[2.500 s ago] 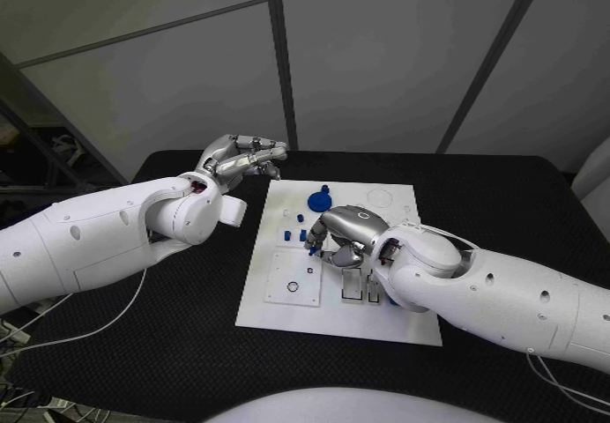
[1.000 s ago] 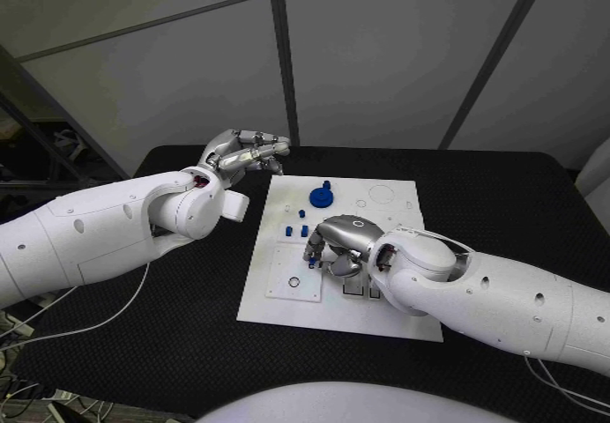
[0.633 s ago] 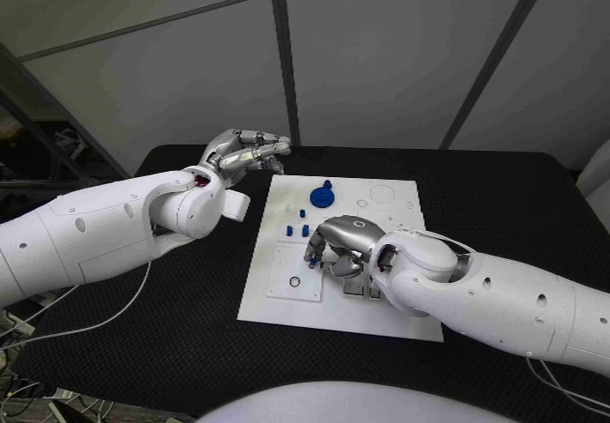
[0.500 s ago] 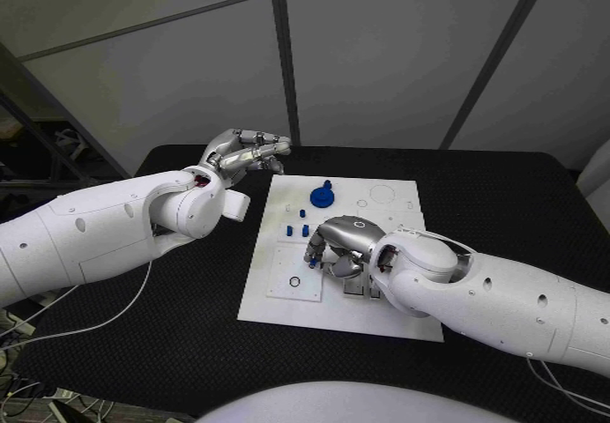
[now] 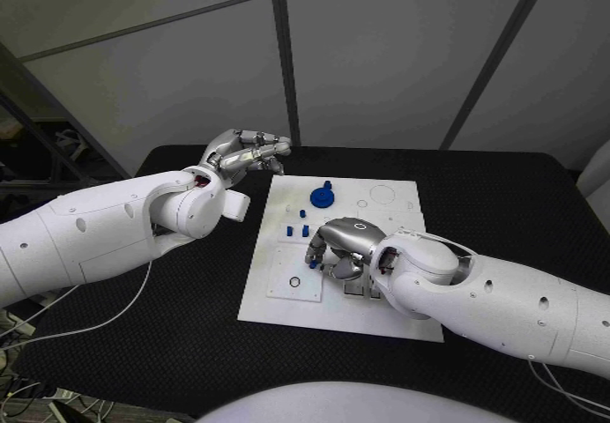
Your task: Assemble the parts on the task board
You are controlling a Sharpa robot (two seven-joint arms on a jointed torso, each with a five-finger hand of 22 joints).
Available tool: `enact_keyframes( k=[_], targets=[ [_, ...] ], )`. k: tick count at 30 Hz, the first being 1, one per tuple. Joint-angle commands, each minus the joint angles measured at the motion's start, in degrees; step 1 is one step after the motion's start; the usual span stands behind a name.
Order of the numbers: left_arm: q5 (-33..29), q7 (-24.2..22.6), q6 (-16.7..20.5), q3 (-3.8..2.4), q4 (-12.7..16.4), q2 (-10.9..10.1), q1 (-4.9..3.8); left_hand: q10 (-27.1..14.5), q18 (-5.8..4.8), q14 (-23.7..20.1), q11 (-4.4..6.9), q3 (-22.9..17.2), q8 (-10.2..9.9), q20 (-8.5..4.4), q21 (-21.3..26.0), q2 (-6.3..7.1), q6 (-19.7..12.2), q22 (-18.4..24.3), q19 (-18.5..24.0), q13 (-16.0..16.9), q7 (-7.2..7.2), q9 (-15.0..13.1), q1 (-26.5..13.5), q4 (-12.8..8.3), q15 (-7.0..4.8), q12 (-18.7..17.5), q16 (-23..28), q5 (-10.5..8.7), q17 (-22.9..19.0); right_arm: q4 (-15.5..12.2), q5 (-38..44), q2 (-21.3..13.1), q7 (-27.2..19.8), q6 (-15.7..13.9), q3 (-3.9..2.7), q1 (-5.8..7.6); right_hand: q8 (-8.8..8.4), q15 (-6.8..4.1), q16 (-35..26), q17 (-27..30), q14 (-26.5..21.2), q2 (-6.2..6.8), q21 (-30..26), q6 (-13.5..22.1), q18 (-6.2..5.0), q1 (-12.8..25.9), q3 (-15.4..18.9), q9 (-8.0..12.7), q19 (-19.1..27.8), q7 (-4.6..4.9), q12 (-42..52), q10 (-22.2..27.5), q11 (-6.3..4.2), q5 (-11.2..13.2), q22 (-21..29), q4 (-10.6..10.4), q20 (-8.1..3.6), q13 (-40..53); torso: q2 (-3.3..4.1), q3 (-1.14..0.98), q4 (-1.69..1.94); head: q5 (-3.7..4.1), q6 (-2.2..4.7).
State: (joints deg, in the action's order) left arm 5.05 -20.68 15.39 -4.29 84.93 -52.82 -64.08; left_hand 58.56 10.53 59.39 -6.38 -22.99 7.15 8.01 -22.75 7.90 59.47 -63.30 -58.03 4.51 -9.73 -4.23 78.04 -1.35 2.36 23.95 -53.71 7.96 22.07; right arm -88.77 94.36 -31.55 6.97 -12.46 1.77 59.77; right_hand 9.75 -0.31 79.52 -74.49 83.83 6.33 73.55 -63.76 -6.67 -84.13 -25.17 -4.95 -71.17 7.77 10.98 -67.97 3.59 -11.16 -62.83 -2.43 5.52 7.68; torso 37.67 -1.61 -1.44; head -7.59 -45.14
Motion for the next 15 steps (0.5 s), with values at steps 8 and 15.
enact_keyframes(
  k=[8,15],
  targets=[
    [-0.1,-0.1,-0.9,-0.05,0.1,0.0,-0.06,-0.4,-0.16,-0.5,0.15,0.3,-0.3,0.15,0.3,0.00,-0.2,0.0,-0.4,-0.1,-0.01,0.1,0.5,0.0,-0.03,0.2,0.1,0.19,-0.1,0.3,0.3,0.2,0.1,0.8,-0.01,0.03,0.20,-0.19,0.3,0.0,3.3,-0.10,0.0,0.0,0.72,0.7,0.2,-0.1,-0.3,0.26,-0.3,0.0,0.42,-0.4,0.1,0.2,0.13,0.0,0.05,0.06,0.06,0.12,0.05],
    [-0.1,0.0,-1.0,-0.05,0.2,-0.1,-0.07,-0.5,-0.17,-0.5,0.13,0.3,-0.3,0.16,0.3,-0.03,-0.2,0.1,-0.4,-0.1,-0.03,0.1,0.4,0.1,-0.01,0.2,0.2,0.18,-0.1,0.8,0.8,0.7,1.2,1.4,-0.01,0.03,0.01,-0.12,0.2,0.1,3.2,-0.10,-0.1,0.2,0.70,1.0,0.4,-0.1,-0.2,0.34,-0.5,0.1,0.52,-0.5,0.2,0.2,0.19,0.0,0.10,0.08,0.05,0.12,-0.01]
  ],
)
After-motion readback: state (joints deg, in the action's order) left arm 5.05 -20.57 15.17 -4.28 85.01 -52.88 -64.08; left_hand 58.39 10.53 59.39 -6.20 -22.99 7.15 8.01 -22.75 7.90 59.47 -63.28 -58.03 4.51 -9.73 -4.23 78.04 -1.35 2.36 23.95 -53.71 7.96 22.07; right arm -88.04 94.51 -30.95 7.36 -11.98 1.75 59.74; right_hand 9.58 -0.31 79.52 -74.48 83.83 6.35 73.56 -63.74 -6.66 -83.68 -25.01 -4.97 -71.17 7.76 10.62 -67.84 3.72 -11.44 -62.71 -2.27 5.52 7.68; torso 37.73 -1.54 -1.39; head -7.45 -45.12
